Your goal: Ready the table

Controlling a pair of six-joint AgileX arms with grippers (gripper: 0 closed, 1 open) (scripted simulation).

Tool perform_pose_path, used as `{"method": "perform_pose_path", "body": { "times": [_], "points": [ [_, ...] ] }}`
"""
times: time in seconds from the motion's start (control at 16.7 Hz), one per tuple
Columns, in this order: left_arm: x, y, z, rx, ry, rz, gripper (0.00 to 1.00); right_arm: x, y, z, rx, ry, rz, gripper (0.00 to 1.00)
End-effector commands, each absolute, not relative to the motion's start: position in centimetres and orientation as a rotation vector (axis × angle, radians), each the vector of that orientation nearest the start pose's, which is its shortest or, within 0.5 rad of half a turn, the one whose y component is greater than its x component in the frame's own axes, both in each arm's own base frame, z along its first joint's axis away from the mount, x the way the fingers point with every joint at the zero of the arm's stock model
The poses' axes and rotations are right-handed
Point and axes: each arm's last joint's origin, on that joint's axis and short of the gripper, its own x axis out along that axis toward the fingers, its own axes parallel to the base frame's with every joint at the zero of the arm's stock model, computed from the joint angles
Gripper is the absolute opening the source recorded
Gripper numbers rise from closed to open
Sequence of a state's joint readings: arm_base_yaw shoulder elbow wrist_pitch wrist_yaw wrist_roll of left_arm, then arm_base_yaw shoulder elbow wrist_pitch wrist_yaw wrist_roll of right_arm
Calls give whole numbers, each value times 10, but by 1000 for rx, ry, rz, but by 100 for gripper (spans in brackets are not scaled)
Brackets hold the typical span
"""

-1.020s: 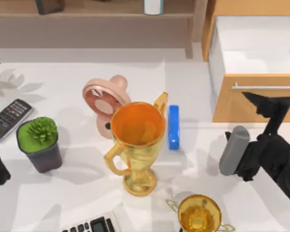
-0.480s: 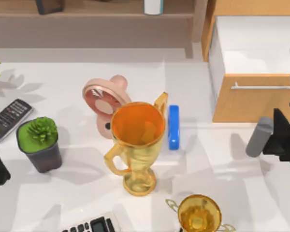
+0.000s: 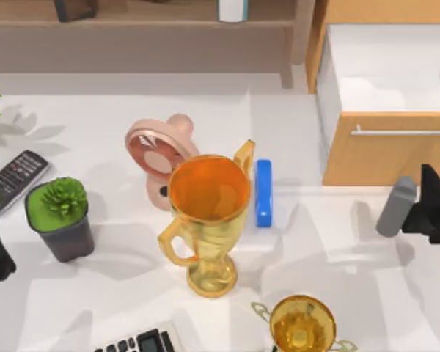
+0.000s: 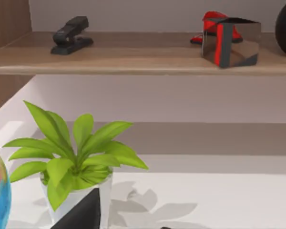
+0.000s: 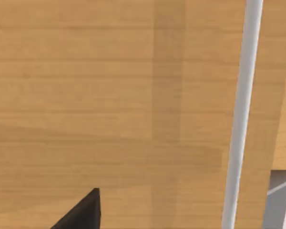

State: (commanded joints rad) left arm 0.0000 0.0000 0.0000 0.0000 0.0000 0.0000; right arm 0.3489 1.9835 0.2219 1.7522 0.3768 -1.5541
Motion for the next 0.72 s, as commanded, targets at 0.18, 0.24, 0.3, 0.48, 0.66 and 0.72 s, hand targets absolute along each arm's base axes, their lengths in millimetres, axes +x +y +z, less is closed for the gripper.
{"method": "perform_pose_path", "body": {
  "times": [0.18, 0.24, 0.3, 0.48, 0.66, 0.72],
  "points": [
    [106, -1, 160, 0, 0, 0, 100, 241, 72, 89, -1571, 8, -8, 100],
    [106, -1, 160, 0, 0, 0, 100, 246, 72, 89, -1571, 8, -8, 100],
    [106, -1, 160, 0, 0, 0, 100, 250, 71, 89, -1571, 8, -8, 100],
    [106, -1, 160, 0, 0, 0, 100, 253, 71, 89, -1571, 8, -8, 100],
    [106, -1, 160, 0, 0, 0, 100, 253, 71, 89, -1571, 8, -8, 85],
    [106, -1, 160, 0, 0, 0, 100, 253, 71, 89, -1571, 8, -8, 77]
  ]
}}
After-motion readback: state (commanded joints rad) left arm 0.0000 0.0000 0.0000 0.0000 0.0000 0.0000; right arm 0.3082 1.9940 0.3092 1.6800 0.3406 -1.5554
